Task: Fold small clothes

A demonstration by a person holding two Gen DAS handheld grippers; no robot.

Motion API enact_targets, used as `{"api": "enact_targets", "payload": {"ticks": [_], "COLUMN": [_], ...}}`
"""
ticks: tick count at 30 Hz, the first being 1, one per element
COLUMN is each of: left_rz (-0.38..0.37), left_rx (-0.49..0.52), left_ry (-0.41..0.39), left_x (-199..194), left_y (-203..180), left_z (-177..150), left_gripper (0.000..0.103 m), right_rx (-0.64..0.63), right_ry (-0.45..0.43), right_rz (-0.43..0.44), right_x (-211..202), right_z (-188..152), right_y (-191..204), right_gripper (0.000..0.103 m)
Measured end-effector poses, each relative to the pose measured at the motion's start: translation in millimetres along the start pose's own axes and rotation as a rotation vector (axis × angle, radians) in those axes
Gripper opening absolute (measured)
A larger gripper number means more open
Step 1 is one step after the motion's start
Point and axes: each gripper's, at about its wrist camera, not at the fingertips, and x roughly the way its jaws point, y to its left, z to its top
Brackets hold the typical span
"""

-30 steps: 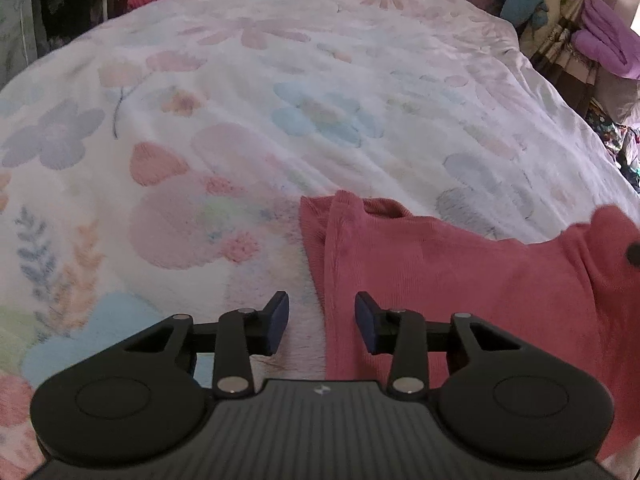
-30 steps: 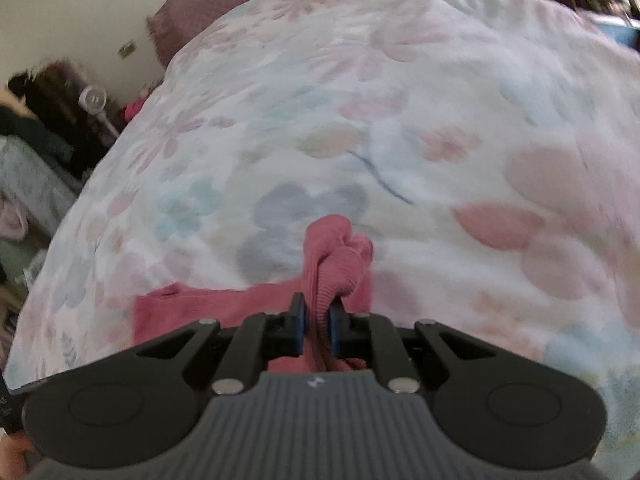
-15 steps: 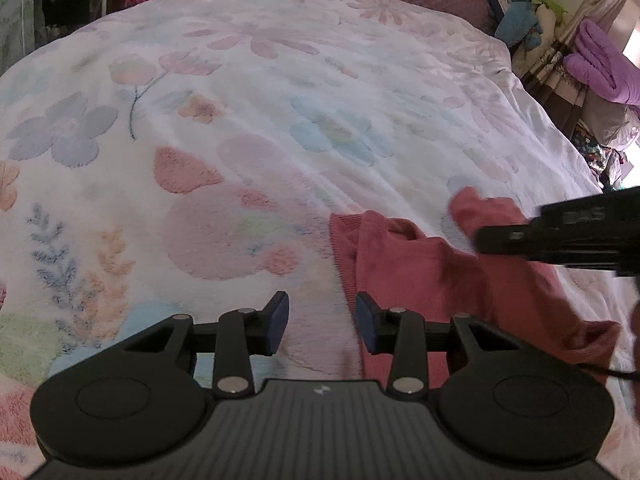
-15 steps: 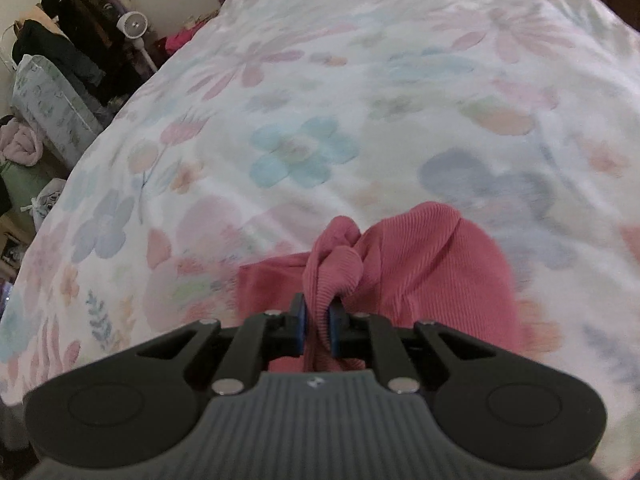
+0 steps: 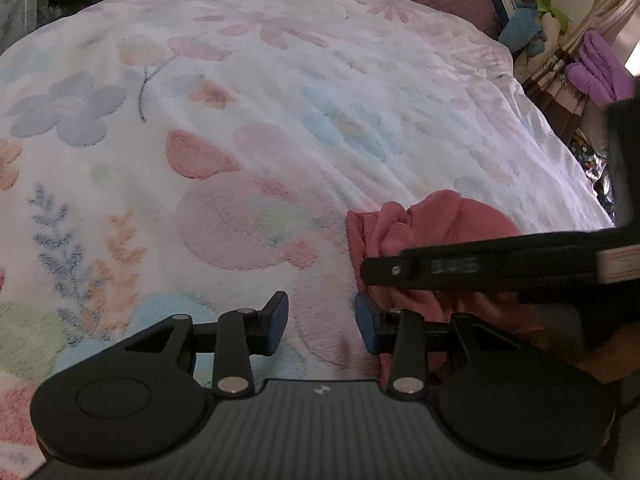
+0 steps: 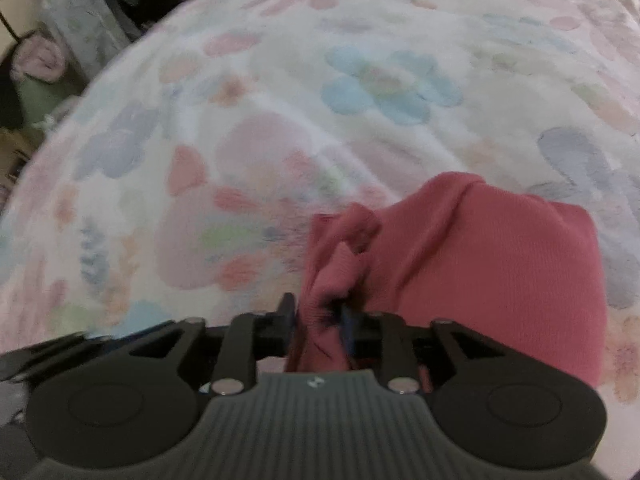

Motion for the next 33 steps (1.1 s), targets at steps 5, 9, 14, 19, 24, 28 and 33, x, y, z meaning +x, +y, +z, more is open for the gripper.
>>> {"api": "enact_targets", "payload": {"ticks": [5, 9, 14, 19, 24, 28, 33], "left_rz": [-0.053, -0.157, -0.194, -0.113, -0.109, -0.117, -0.138], "left_rx": [-0.044, -0.118, -0.166, -0.143, -0.161, -0.189, -0.233], "left_ry": [-0.018, -0.011, 0.047, 0.100, 0.099, 0.098, 0.115], "left_x": [-27.2, -49.8, -57.3, -54.9, -66.5, -69.6, -61.8], "left_y": [0.8, 2.4, -3.1, -14.8, -8.5, 1.4, 6.7], "left_z": [-3.1, -16.7, -42.0, -61.3, -71.0, -75.4, -79.1], "left_gripper": [0.045, 0.045, 0.045, 0.045, 0.045, 0.045, 0.045], "right_rx": [-0.046, -0.062, -0.092, -0.186, -0.268, -0.448, -0.545], "right_ry": [-0.096, -0.169, -0.194, -0.158, -0.133, -0.038, 0.048], "right_rz": [0.068, 0.080, 0.023, 0.012, 0.105, 0.141, 0.105], "right_x": [-64.2, -119.8, -150.4, -128.0, -120.3, -108.8, -72.7], "right_z": [-5.2, -25.3, -70.6, -105.8, -113.8, -132.3, -158.3], "right_y": [4.0, -11.9, -44.3, -52.5, -29.5, 10.0, 30.2], "right_gripper": [0.029, 0.037, 0.043, 0.036, 0.001, 0.001, 0.012]}}
